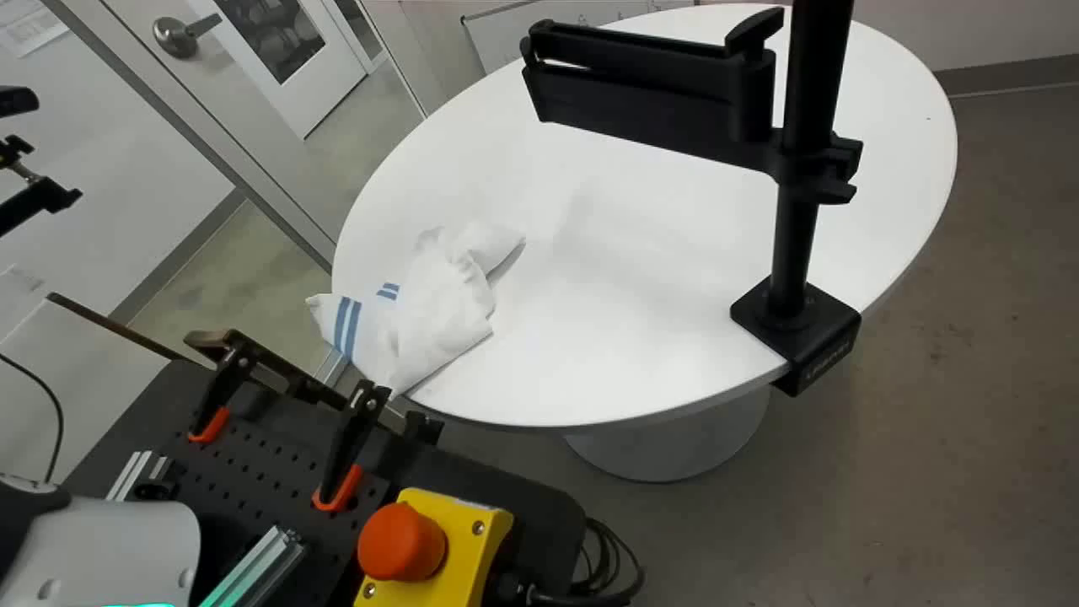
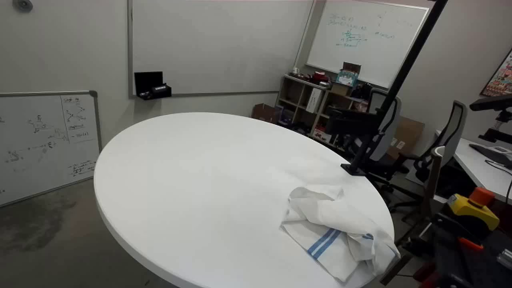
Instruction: Hang the towel on the stand
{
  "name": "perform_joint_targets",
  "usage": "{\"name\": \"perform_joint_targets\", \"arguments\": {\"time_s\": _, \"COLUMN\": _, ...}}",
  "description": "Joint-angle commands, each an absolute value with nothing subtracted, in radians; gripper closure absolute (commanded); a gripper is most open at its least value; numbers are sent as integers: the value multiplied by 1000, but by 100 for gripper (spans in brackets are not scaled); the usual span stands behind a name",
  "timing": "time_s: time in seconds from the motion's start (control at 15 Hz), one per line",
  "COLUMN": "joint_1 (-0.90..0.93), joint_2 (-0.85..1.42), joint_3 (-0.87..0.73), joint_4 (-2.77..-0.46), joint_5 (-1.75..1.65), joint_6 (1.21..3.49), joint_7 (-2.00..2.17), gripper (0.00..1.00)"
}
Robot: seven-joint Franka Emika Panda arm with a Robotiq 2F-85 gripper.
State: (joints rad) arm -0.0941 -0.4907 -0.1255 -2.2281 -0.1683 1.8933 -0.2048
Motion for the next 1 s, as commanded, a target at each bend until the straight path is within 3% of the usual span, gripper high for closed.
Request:
{"name": "perform_joint_targets", "arguments": {"time_s": 0.0, "joint_1": -91, "joint_2": -490, "joint_3": -128, "joint_4": -2226, "joint_5": -169, "joint_6": 1891, "joint_7": -204, "gripper": 0}}
{"name": "perform_joint_targets", "arguments": {"time_s": 0.53, "joint_1": -82, "joint_2": -479, "joint_3": -130, "joint_4": -2246, "joint_5": -170, "joint_6": 1899, "joint_7": -227, "gripper": 0}}
{"name": "perform_joint_targets", "arguments": {"time_s": 0.93, "joint_1": -80, "joint_2": -397, "joint_3": -116, "joint_4": -2339, "joint_5": -208, "joint_6": 2045, "joint_7": -234, "gripper": 0}}
